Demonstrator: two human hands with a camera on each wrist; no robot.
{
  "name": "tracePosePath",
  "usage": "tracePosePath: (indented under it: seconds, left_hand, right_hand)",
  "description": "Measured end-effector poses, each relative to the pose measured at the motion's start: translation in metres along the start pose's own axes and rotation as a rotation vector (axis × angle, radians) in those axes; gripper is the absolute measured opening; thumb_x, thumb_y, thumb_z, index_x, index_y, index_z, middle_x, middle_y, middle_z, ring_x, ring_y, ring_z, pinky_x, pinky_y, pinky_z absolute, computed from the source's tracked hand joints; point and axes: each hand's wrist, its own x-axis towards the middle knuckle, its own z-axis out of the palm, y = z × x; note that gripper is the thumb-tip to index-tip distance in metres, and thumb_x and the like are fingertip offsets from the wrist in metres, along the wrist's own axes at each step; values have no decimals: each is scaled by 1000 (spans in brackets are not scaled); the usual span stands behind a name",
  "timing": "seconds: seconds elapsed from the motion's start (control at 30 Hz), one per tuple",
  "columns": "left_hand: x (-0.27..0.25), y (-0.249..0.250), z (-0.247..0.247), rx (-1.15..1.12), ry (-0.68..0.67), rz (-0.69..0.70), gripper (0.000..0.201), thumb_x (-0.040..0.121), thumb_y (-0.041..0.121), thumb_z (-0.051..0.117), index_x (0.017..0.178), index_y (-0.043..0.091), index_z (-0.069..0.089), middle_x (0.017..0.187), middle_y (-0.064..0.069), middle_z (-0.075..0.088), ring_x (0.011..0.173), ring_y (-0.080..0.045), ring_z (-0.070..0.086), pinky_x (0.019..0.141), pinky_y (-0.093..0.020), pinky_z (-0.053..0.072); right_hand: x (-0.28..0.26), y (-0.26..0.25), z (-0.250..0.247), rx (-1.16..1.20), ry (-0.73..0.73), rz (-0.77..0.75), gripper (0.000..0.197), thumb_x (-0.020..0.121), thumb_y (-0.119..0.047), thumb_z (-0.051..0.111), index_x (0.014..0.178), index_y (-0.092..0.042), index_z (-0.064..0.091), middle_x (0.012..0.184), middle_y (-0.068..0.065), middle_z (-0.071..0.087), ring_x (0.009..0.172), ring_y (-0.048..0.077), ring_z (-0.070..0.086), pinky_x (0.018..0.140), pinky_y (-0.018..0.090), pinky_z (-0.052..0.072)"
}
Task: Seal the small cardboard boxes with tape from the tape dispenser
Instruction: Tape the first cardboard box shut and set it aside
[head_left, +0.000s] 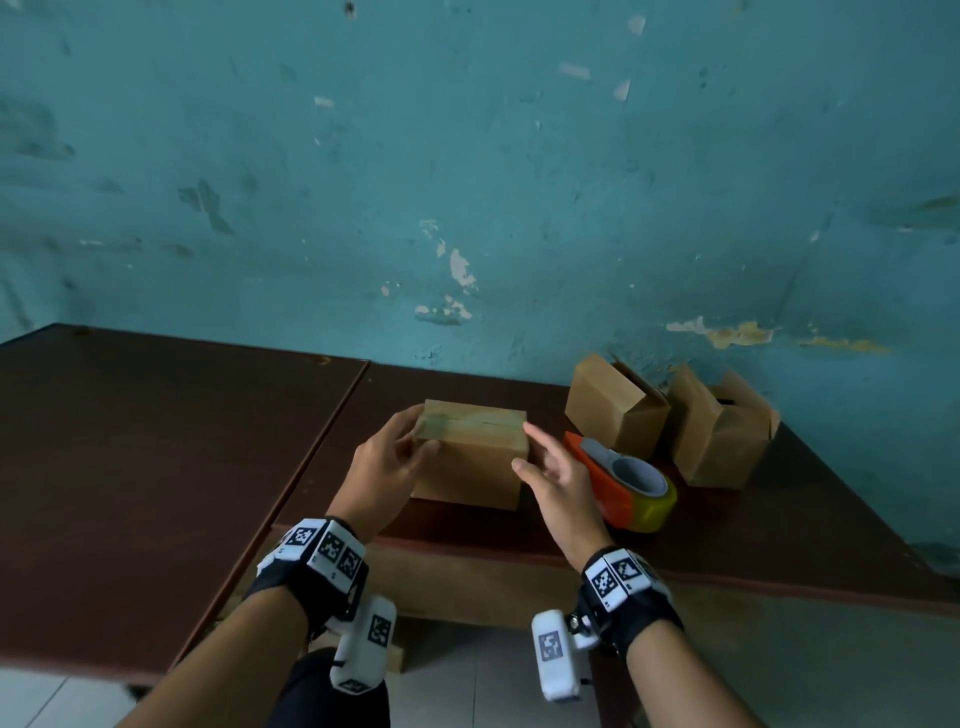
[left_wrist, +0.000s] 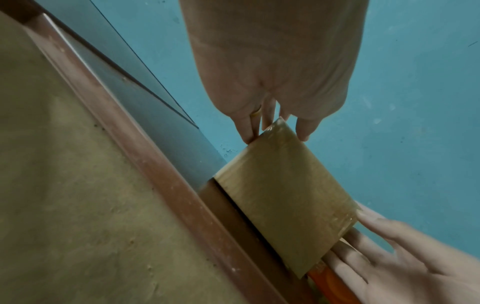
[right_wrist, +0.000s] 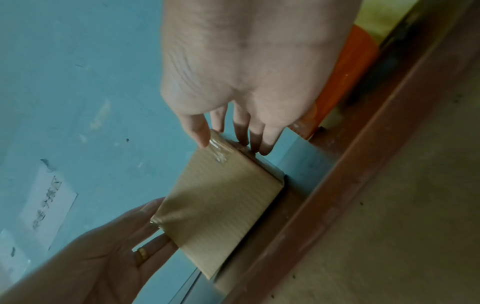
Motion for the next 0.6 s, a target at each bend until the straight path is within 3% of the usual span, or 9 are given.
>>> tracePosePath:
  seconds: [0.07,0.13,0.2,0.27,0.33,0.37,0.47,0.5,0.6]
  left_hand:
    - [1,1,-7,16,-10,1,48,102,31,64,148,23,54,136,10,63,116,3,63,87,-10,53]
    - [4,-1,-16,87,2,29,42,102,28,64,143,19,59,136,5,64,115,0,64,85,-8,52]
    - [10,-3,-24,200,3,46,39,102,25,64,140,16,63,139,2,62,117,-4,63,87,-8,50]
    - [15,-5,-33,293,-21,42,42,102,20,64,143,13,61,144,1,57,122,-9,61,96,-13,47]
    - [20,-8,-41,393,-37,42,44,101,11,65,145,9,59,149,-2,54,128,-17,58,106,-23,46]
    - [22,-9,-45,441,-37,49,44,100,7,65,144,8,60,149,-4,54,130,-21,58,109,-28,46]
    - [28,-10,-54,561,-21,95,38,97,-2,64,135,2,66,143,-12,59,127,-29,60,106,-26,45]
    - [30,-9,-56,586,-19,102,35,96,-4,64,131,-1,68,140,-15,60,125,-31,61,104,-25,44]
    - [41,-6,-62,629,-66,56,21,97,-4,58,115,-5,69,125,-17,66,113,-34,65,99,-32,51]
  right_hand:
    - [6,-3,2,-34,-5,-24,47,97,-24,75,139,-38,60,139,-8,67,134,12,61,113,41,52]
    - [11,-8,4,-143,-17,-72,45,98,-20,75,135,-38,58,135,-11,67,134,9,59,106,26,53]
    - [15,-19,8,-314,-69,-110,54,102,-23,70,150,-35,51,147,-10,60,140,7,50,106,18,45]
    - [21,-30,15,-481,-133,-104,64,105,-29,65,163,-31,39,154,-3,57,134,17,60,103,25,52]
    - [29,-42,24,-631,-177,-75,63,107,-33,61,165,-28,36,142,6,66,103,26,75,83,32,63]
    - [33,-46,28,-671,-205,-65,63,108,-33,60,165,-27,34,132,8,71,89,25,75,73,30,63]
    - [46,-53,40,-732,-271,-46,65,108,-24,59,166,-25,28,99,6,72,55,9,56,43,16,41]
    - [51,-53,44,-736,-276,-40,66,108,-22,59,166,-25,28,101,7,72,53,5,49,43,14,37]
    - [67,-51,56,-732,-284,-19,66,108,-21,61,166,-25,29,140,18,64,61,-1,36,58,15,38]
